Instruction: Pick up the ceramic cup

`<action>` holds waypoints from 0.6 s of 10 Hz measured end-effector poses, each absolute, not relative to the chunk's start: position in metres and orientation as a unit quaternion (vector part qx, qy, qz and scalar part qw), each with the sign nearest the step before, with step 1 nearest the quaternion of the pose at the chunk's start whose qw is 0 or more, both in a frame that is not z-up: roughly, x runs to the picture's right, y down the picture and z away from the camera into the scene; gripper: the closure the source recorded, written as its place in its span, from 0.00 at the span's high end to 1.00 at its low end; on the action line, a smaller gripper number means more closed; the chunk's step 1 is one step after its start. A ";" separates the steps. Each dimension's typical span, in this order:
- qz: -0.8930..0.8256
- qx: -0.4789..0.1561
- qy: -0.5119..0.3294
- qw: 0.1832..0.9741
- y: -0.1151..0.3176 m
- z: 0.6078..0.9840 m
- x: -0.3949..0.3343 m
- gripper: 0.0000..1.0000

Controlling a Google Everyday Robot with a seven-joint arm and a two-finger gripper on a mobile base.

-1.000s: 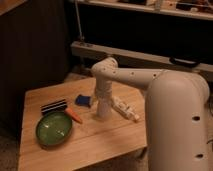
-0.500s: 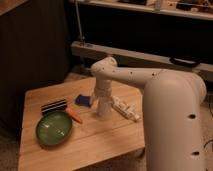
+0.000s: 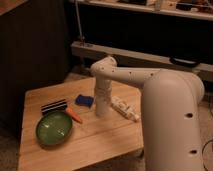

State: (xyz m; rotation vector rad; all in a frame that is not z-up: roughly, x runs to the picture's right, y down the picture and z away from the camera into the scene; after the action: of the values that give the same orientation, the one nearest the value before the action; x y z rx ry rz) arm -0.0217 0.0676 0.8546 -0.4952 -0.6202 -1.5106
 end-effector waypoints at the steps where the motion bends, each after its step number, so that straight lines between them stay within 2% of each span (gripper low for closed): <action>1: -0.667 -0.219 -0.273 0.658 0.067 0.855 -0.021 0.55; 6: -0.669 -0.207 -0.273 0.660 0.056 0.846 -0.021 0.55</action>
State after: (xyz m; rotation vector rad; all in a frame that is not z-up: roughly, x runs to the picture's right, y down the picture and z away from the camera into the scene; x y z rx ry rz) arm -0.0206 0.0556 0.8459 -0.4677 -0.6184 -1.5137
